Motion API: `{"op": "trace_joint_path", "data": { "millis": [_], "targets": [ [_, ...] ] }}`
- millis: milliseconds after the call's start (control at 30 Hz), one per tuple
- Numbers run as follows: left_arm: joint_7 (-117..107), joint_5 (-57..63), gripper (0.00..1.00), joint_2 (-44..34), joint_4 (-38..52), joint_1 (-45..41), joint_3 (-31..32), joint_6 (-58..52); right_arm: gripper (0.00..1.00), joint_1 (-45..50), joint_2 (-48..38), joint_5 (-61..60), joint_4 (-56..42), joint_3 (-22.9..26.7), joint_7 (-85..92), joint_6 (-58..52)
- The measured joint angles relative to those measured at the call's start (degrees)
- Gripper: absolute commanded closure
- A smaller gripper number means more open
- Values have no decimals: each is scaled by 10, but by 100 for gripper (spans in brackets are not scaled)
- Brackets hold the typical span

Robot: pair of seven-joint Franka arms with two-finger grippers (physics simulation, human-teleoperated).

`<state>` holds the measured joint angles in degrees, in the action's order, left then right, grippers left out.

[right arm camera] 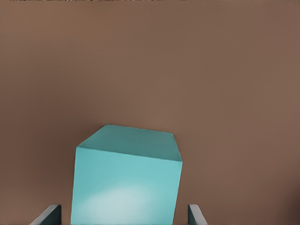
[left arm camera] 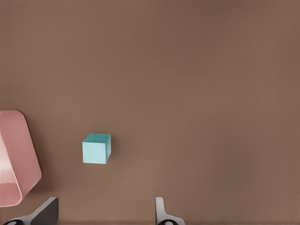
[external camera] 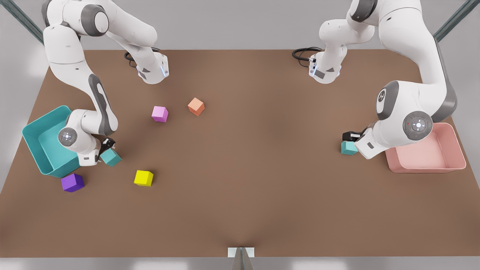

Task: Stack the two blue cubes on top of each other

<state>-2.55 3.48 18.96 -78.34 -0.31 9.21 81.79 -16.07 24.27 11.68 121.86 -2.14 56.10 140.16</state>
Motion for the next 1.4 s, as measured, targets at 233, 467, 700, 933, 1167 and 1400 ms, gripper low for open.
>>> {"op": "trace_joint_path", "data": {
  "millis": [233,467,700,933,1167,1400],
  "targets": [
    [0,0,0,6,0,1,0,4,0,2,25,0,-8,0,3,21],
    [0,0,0,-2,8,0,-1,5,50,2,29,-3,-9,-1,4,31],
    [-3,0,0,4,10,1,-1,11,79,9,-39,-17,-14,-8,19,0],
    [34,55,0,15,-30,54,1,42,79,169,-134,-75,-277,-133,4,-238],
    [83,36,0,-9,-261,132,12,192,79,594,218,-92,-655,-96,-109,-304],
    [110,33,0,-13,-376,151,12,342,79,719,369,-98,-699,2,-228,-206]
  ]
}}
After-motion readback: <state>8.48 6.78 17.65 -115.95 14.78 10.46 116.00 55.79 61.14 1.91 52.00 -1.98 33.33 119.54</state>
